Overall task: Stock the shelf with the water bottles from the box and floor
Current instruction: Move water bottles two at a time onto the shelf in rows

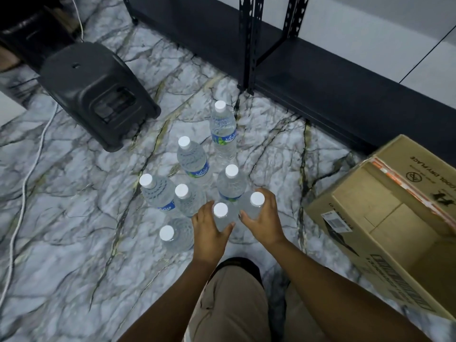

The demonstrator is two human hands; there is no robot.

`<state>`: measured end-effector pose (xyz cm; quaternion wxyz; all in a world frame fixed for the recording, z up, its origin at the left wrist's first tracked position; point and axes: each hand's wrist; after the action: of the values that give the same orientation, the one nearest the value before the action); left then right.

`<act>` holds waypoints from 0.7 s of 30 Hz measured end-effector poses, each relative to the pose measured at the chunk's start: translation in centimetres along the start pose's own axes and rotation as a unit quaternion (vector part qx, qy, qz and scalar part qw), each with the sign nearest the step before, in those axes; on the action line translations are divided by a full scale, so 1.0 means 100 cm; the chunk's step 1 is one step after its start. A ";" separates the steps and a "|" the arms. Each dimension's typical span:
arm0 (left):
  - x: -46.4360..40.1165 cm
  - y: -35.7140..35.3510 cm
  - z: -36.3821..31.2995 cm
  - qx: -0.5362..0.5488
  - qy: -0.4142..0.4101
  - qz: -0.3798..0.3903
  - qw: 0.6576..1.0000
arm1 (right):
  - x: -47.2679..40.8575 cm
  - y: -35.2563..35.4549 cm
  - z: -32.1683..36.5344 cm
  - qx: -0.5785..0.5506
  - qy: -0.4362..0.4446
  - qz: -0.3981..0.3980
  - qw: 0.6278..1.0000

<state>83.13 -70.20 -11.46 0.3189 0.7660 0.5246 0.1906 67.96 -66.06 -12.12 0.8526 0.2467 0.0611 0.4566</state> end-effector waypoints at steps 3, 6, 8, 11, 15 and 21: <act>0.002 -0.002 -0.004 0.001 -0.030 0.015 0.999 | -0.002 0.011 -0.004 -0.009 -0.018 0.015 1.000; 0.001 -0.009 -0.015 0.024 -0.041 0.038 0.998 | -0.007 0.025 -0.012 -0.021 -0.058 0.011 0.998; -0.004 -0.017 -0.020 0.030 -0.049 0.053 0.997 | -0.015 0.039 -0.016 -0.015 -0.073 0.021 0.997; -0.015 -0.030 -0.029 0.020 -0.062 0.083 0.994 | -0.034 0.064 -0.026 -0.005 -0.099 0.088 0.991; -0.029 -0.046 -0.049 0.006 -0.096 0.099 0.990 | -0.057 0.090 -0.039 -0.021 -0.126 0.111 0.986; -0.048 -0.070 -0.060 0.112 -0.097 0.159 0.976 | -0.060 0.096 -0.052 -0.069 -0.111 0.029 0.991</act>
<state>72.80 -71.18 -11.71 0.2459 0.8852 0.3810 0.1032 55.60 -64.59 -12.85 0.8556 0.2376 -0.0726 0.4541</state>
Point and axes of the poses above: each hand's wrist, its own x-axis away from the middle knuckle, its own y-axis out of the back of the hand, z = x × y, and after that the axes turned 8 degrees about -y, right-handed
